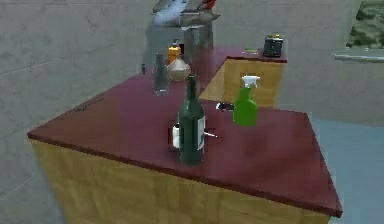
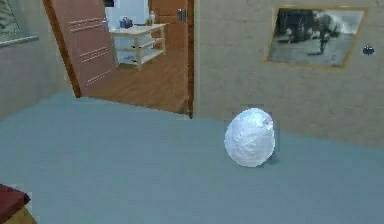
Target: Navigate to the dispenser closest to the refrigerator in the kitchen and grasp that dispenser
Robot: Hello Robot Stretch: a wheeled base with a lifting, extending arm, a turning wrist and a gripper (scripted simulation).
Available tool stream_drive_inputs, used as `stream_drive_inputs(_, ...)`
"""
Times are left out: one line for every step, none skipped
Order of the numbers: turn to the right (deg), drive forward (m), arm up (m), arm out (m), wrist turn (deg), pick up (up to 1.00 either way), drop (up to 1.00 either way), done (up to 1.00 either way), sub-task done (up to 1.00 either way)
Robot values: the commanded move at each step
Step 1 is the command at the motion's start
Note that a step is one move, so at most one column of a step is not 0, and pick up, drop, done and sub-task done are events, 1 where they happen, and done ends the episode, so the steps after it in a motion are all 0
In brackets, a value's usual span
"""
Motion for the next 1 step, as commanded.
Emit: stream_drive_inputs(0.0, 0.35, 0.00, 0.00, 0.0, 0.00, 0.00, 0.00, 0.00)
